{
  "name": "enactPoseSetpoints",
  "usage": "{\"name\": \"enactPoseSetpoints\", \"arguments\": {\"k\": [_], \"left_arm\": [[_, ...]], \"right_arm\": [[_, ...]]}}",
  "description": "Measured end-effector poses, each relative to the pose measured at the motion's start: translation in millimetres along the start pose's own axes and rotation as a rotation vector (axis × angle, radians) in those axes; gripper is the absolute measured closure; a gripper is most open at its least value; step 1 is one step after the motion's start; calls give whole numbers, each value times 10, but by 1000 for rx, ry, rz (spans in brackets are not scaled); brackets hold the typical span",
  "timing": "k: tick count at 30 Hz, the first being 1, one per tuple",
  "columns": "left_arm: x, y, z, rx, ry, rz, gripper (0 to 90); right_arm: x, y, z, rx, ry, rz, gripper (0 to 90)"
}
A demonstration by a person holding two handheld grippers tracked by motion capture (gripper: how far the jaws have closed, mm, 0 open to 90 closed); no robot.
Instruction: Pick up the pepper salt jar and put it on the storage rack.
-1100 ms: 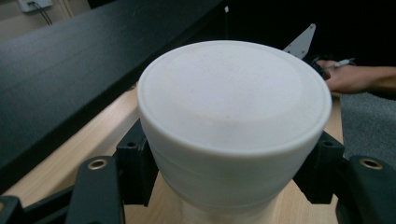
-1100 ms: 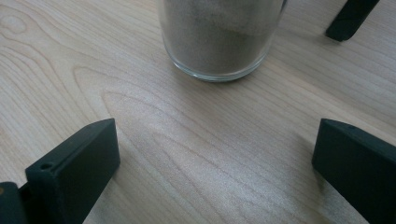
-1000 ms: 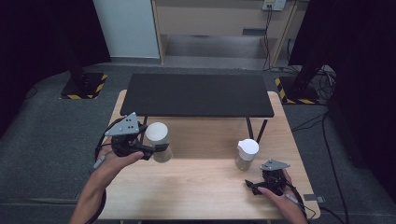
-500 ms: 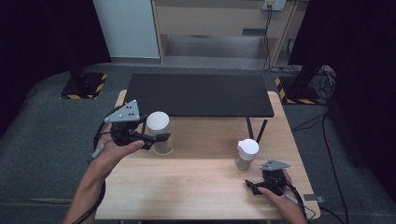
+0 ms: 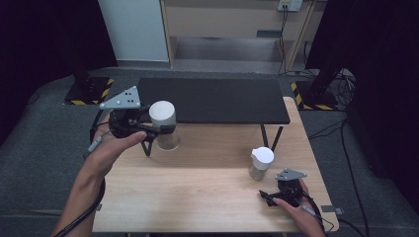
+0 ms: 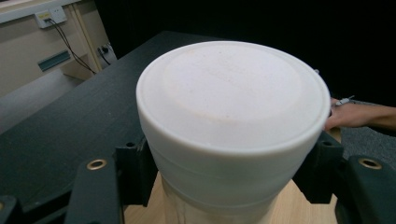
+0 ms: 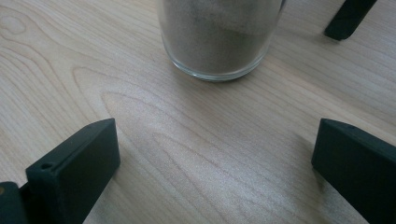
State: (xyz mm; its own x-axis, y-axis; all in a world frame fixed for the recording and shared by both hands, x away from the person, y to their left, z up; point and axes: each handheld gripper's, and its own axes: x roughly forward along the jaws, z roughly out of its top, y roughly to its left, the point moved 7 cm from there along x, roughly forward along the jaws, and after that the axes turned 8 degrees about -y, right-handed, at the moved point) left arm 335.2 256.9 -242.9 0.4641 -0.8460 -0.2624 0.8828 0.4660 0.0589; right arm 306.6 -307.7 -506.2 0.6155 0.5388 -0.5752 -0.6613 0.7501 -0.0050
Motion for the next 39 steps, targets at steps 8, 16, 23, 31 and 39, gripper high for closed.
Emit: {"name": "enactPoseSetpoints", "arguments": {"k": [8,16,23,31,39], "left_arm": [[-22,58,180,7,2,10,334],[-1,170,285,6,8,11,334],[38,312,348,1,3,23,334],[128,460,369,3,3,28,333],[165,624,364,-9,8,46,334]], "right_arm": [[0,2,0,2,0,-1,17],[1,0,-1,1,-1,0,17],[1,0,-1,1,-2,0,17],[1,0,-1,1,-2,0,16],[1,0,-1,1,-1,0,17]]}}
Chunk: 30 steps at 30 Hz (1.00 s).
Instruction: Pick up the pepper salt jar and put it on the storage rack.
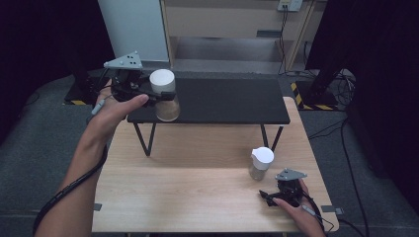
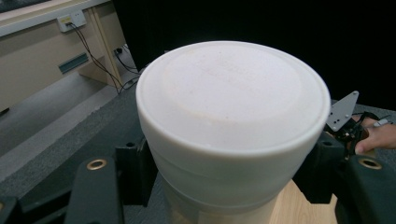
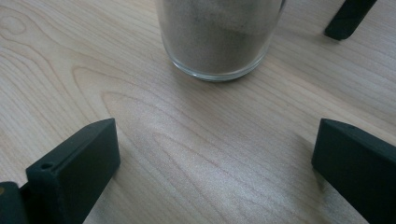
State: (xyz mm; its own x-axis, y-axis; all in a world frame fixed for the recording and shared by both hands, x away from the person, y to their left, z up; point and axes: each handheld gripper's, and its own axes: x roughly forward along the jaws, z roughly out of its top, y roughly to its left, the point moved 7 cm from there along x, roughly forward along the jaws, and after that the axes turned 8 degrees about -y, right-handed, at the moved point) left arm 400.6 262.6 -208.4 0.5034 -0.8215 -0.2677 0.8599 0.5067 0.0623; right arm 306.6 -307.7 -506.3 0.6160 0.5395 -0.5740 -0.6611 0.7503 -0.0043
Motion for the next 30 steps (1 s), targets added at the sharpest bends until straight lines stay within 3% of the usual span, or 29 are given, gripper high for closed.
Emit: {"name": "enactPoseSetpoints", "arguments": {"k": [13,30], "left_arm": [[124,254,-57,-13,22,4,334],[379,360,-146,2,28,-33,334]], "right_arm": [[0,1,0,0,0,-1,17],[0,2,0,0,0,-1,17]]}}
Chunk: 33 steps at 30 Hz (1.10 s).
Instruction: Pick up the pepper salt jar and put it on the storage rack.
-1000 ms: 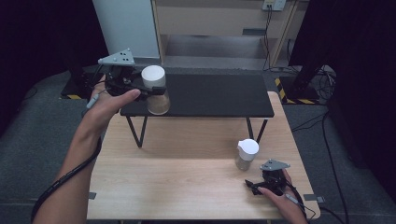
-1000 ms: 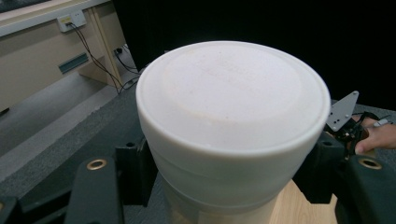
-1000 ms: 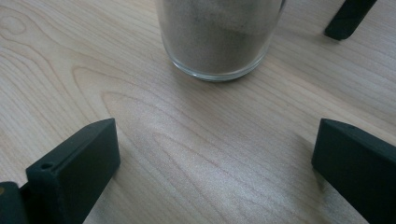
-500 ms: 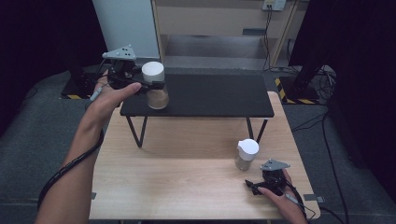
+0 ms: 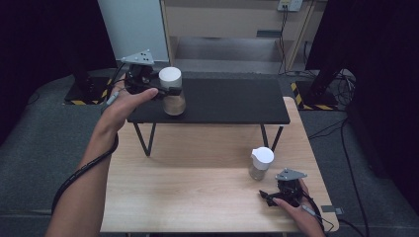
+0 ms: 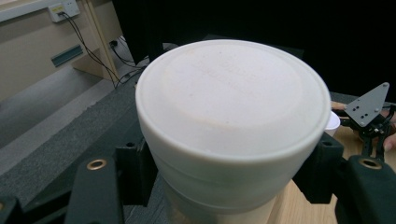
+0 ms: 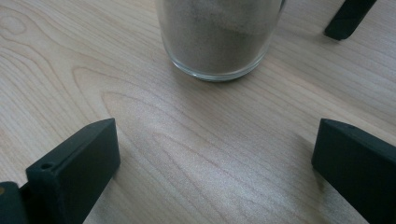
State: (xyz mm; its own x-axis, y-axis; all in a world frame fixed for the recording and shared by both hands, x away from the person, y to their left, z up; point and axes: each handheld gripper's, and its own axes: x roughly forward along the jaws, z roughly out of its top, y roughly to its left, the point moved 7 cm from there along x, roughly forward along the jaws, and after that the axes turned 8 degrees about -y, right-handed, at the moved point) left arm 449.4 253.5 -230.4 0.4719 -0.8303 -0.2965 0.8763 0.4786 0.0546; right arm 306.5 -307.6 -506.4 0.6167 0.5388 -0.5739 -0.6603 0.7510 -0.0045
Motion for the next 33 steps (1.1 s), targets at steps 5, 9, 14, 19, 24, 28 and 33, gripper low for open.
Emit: {"name": "enactPoseSetpoints", "arguments": {"k": [5,9,14,19,24,28,33], "left_arm": [[56,24,-26,-5,3,-5,333],[97,39,-40,-2,13,-7,333],[133,65,-63,-5,14,-10,333],[147,89,-80,-7,20,-7,333],[148,104,-80,-8,22,-6,333],[150,115,-83,-19,21,-5,333],[144,127,-84,-30,26,-3,331]], "right_arm": [[0,0,0,0,0,0,17],[0,0,0,-1,0,0,17],[0,-1,0,-1,0,0,17],[0,0,0,0,0,0,17],[0,0,0,0,0,0,17],[0,-1,0,0,0,0,17],[0,0,0,-2,0,-1,17]]}}
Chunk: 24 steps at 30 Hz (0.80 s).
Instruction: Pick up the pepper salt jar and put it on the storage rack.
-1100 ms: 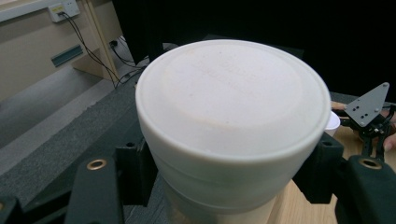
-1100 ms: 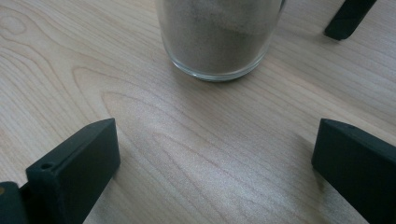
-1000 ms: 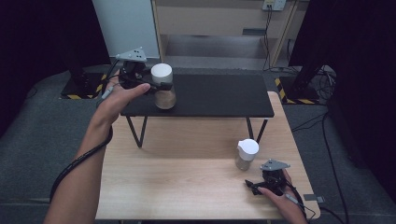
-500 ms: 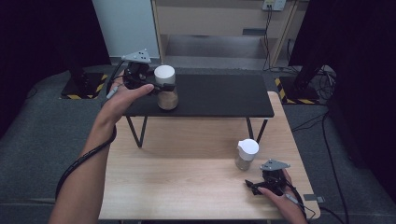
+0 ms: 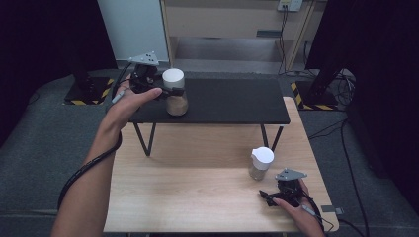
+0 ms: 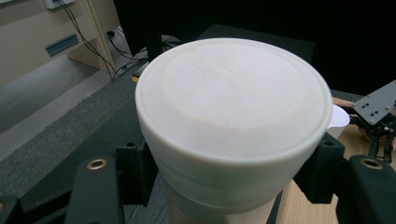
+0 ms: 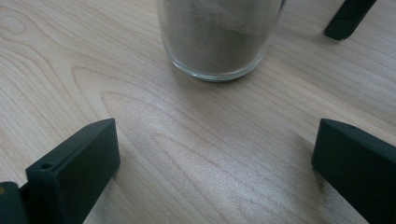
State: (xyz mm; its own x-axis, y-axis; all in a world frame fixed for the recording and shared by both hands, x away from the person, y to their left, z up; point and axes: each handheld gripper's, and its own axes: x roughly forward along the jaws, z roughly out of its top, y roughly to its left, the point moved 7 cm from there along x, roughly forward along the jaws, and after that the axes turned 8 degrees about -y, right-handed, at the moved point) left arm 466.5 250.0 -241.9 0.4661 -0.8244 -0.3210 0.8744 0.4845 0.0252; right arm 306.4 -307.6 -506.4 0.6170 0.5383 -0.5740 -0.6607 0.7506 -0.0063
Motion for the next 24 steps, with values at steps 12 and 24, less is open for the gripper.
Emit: {"name": "enactPoseSetpoints", "arguments": {"k": [12,24], "left_arm": [[9,-19,26,7,14,6,262],[-85,-209,111,80,101,94,25]], "right_arm": [[-1,2,-1,1,0,-1,17],[-2,6,-1,3,0,-3,17]]}}
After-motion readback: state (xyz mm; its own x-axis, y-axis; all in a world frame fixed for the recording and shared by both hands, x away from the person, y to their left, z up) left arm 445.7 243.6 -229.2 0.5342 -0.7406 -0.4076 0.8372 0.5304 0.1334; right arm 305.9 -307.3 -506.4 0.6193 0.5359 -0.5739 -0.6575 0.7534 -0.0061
